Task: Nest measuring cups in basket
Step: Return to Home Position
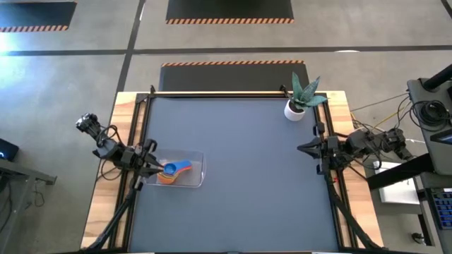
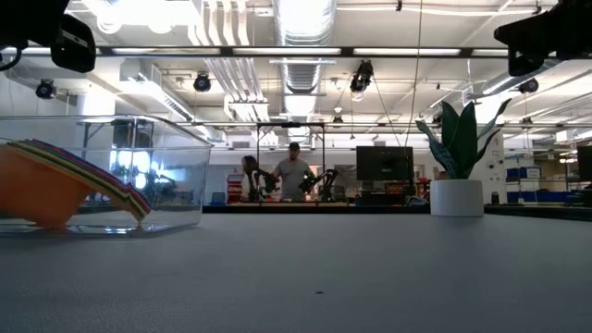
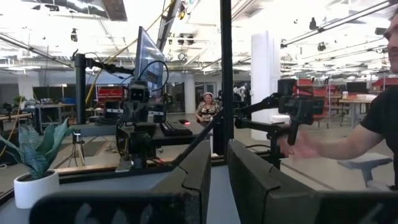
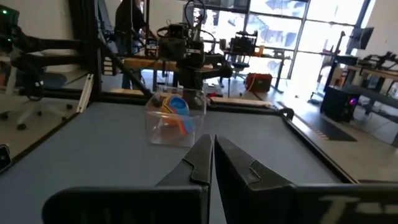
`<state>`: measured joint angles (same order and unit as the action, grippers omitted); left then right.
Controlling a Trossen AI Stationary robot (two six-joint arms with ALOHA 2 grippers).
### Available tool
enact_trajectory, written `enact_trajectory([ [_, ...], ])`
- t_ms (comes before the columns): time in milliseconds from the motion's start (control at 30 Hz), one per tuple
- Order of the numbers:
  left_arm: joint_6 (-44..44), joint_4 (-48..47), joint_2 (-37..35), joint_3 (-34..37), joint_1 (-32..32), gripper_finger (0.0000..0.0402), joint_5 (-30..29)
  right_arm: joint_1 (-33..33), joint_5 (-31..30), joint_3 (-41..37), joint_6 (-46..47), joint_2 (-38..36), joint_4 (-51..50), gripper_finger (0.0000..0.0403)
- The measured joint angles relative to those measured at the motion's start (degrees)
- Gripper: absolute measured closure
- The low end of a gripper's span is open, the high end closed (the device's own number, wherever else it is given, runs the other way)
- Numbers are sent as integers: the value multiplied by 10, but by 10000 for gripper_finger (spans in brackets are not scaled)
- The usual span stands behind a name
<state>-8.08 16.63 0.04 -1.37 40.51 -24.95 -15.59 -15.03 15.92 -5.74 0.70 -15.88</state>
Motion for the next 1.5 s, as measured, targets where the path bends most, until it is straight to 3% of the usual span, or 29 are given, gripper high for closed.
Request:
enact_trajectory([
  [400,0,0,3,0,0,364,0,0,0,0,2,28,-2,394],
  [1100,0,1,3,-1,0,364,0,0,0,-12,2,4,-1,394],
  [1200,1,0,3,-1,0,364,0,3,-2,-42,2,-6,16,394],
  [1500,1,0,3,-1,0,364,0,3,8,-151,4,-3,195,394],
])
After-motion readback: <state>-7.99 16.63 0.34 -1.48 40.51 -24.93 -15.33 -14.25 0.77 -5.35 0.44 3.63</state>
